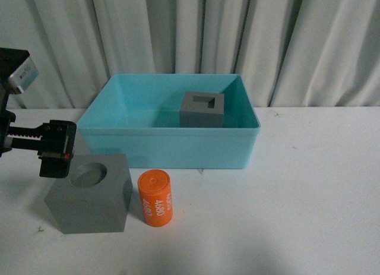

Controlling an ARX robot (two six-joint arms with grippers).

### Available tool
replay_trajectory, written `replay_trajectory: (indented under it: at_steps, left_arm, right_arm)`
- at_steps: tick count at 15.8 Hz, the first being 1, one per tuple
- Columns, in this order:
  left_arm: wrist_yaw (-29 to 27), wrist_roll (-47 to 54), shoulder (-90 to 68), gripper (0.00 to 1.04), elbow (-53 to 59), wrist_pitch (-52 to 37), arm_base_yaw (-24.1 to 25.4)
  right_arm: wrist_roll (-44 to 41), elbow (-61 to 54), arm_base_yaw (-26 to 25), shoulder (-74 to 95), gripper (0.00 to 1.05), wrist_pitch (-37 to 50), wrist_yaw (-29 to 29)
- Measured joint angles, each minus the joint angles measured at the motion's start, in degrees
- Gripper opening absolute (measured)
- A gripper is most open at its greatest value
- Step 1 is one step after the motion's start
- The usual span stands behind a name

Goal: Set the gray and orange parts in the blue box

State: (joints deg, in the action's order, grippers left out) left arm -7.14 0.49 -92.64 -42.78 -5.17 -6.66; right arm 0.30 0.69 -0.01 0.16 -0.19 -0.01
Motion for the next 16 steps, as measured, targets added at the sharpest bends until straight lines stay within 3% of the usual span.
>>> replay_trajectory:
  at_steps: [16]
  left_arm:
    - [-1.0,-0.1,-11.0,0.98,-4.3,-1.3,-2.0]
  right_arm:
    - [0.0,0.0,0.0,0.0,0.98,0.0,0.0]
